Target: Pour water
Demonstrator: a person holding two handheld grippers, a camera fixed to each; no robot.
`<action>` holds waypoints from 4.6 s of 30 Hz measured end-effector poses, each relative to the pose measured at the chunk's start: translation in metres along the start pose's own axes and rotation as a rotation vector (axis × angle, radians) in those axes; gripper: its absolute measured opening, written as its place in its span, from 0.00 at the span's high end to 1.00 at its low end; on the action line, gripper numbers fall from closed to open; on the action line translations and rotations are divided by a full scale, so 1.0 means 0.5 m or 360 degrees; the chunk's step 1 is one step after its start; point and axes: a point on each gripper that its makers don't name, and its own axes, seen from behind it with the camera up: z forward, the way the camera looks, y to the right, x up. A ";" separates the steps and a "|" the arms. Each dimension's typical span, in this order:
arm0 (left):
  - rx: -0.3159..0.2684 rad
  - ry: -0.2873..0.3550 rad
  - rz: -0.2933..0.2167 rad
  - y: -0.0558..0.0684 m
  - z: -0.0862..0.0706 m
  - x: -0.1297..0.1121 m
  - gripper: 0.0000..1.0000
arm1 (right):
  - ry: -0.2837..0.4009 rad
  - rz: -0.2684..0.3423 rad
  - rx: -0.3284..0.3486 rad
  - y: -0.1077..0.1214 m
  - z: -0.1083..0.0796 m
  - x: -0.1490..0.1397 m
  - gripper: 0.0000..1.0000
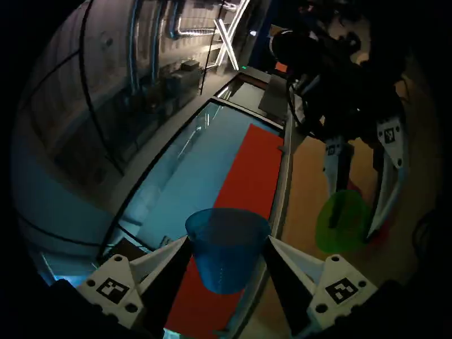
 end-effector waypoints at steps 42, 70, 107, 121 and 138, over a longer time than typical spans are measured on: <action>-0.0173 -0.0259 -0.1517 0.072 -0.052 -0.187 0.16 | -0.0015 0.0040 -0.0196 0.073 -0.108 0.020 0.14; -0.0414 -0.0497 -0.1544 0.241 -0.062 -0.278 0.15 | -0.0307 0.0078 -0.0279 0.132 -0.172 -0.114 0.14; -0.0893 -0.0836 -0.1401 0.460 -0.082 -0.351 0.15 | -0.0693 0.0133 -0.0187 0.138 -0.182 -0.304 0.13; -0.0964 -0.0890 -0.1389 0.500 -0.074 -0.375 0.15 | -0.0756 0.0121 -0.0171 0.145 -0.176 -0.339 0.13; -0.0984 -0.0922 -0.1378 0.517 -0.084 -0.391 0.15 | -0.0796 0.0120 -0.0173 0.152 -0.179 -0.364 0.13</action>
